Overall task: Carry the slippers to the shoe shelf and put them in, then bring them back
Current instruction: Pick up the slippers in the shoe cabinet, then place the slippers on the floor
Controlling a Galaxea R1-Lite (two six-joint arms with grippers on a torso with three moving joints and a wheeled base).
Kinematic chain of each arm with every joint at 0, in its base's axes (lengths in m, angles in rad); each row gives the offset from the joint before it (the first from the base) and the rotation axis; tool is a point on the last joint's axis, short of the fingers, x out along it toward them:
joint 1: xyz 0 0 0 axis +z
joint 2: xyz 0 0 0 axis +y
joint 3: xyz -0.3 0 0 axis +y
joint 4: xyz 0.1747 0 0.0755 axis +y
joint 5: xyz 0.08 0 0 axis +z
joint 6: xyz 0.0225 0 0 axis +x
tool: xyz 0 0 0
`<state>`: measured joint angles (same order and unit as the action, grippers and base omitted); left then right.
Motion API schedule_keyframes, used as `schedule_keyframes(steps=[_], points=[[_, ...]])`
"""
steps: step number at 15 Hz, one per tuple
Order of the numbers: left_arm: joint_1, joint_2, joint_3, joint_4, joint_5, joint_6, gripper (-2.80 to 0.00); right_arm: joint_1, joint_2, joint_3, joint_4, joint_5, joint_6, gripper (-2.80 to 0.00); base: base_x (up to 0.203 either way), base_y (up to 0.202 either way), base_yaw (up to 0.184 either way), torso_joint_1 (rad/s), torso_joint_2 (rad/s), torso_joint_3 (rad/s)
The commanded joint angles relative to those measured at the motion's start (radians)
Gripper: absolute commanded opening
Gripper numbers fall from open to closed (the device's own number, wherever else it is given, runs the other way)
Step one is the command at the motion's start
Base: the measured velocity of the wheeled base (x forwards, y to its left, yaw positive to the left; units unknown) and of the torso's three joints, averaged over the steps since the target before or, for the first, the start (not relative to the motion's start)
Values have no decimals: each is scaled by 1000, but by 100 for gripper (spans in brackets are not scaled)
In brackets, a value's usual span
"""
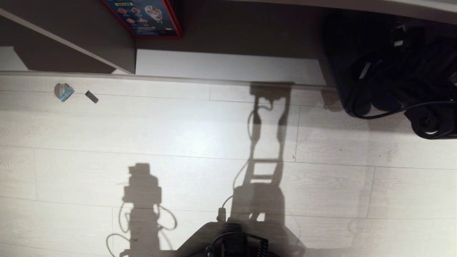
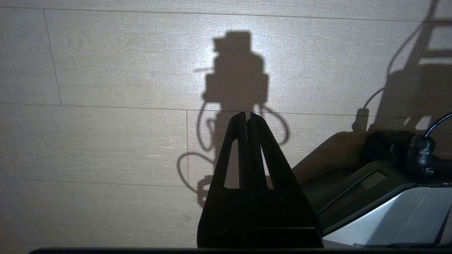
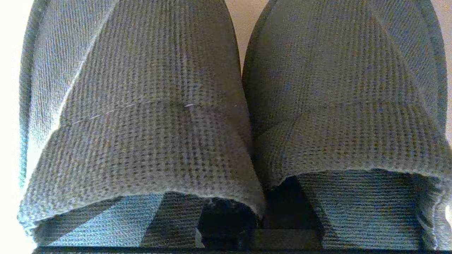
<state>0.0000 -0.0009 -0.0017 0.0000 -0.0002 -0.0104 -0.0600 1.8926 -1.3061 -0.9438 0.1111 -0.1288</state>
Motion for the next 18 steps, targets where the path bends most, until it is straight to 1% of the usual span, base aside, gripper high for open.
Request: schedule_keyframes(steps=[1, 3, 5, 9, 12, 15, 18], points=[[0, 1, 0, 0, 0, 0, -280, 0, -112, 136, -13, 6, -1, -280, 0, 0, 0, 0, 0, 0], [0, 1, 0, -1, 0, 0, -280, 0, -211, 321, -48, 19, -2, -280, 0, 0, 0, 0, 0, 0], [2, 1, 0, 0, 0, 0, -280, 0, -358, 498, -73, 41, -3, -280, 0, 0, 0, 0, 0, 0], [0, 1, 0, 0, 0, 0, -280, 2, -593, 759, -87, 54, -8, -280, 0, 0, 0, 0, 0, 0], [0, 1, 0, 0, 0, 0, -280, 2, -700, 897, -81, 49, -6, -280, 0, 0, 0, 0, 0, 0], [0, 1, 0, 0, 0, 0, -280, 2, -715, 970, -81, 21, -5, -280, 0, 0, 0, 0, 0, 0], [0, 1, 0, 0, 0, 0, -280, 2, -788, 1034, -79, 5, -5, -280, 0, 0, 0, 0, 0, 0]])
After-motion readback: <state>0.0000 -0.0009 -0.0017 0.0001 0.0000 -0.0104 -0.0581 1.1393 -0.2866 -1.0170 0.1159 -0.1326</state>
